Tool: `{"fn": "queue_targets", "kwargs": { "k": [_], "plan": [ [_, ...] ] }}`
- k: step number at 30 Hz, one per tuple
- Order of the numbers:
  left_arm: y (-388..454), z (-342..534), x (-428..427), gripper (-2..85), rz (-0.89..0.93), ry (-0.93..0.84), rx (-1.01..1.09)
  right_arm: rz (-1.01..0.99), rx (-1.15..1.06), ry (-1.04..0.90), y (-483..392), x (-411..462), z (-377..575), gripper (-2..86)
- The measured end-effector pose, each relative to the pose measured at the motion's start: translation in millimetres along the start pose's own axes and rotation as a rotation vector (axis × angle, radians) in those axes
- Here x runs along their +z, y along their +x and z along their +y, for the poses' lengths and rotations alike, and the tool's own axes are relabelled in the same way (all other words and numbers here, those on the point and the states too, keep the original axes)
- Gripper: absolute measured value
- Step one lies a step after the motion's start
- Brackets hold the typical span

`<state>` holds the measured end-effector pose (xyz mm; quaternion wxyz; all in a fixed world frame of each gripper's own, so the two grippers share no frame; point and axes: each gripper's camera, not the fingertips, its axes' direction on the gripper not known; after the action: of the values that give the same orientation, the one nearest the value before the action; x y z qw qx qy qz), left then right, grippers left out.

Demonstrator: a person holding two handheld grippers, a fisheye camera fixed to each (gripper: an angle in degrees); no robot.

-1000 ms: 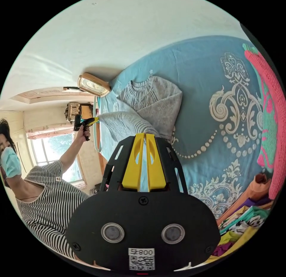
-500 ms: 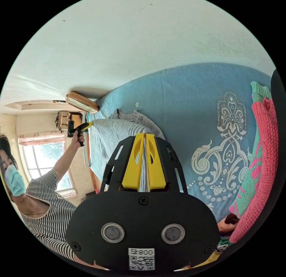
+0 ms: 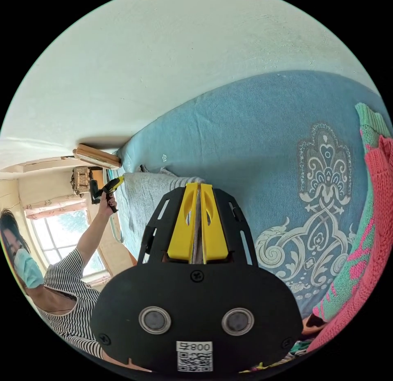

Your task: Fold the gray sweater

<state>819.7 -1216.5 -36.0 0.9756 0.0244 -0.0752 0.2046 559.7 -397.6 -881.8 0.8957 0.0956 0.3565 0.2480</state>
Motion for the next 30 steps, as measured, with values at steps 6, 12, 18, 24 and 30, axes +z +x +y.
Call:
{"fn": "queue_targets", "kwargs": {
  "k": [6, 12, 18, 24, 30],
  "plan": [
    [22, 9, -6, 5.3, -0.005, 0.091, 0.013, 0.051, 0.036, 0.071, -24, -6, -2, 1.6],
    [75, 52, -16, 1.6, 0.004, 0.174, 0.152, 0.098, -0.077, 0.254, -95, -21, 25, 0.6],
    [170, 52, 66, 0.4, -0.11, 0.015, 0.376, 0.441, -0.281, 0.138, -210, 69, -1, 0.1],
    [192, 49, 102, 0.2, -0.197, 0.045, 0.314, 0.595, -0.283, 0.183, -255, 115, -5, 0.1],
    [208, 85, 79, 0.2, -0.105, 0.096, 0.305, 0.491, -0.273, 0.211, -294, 94, -1, 0.0]
  ]
}}
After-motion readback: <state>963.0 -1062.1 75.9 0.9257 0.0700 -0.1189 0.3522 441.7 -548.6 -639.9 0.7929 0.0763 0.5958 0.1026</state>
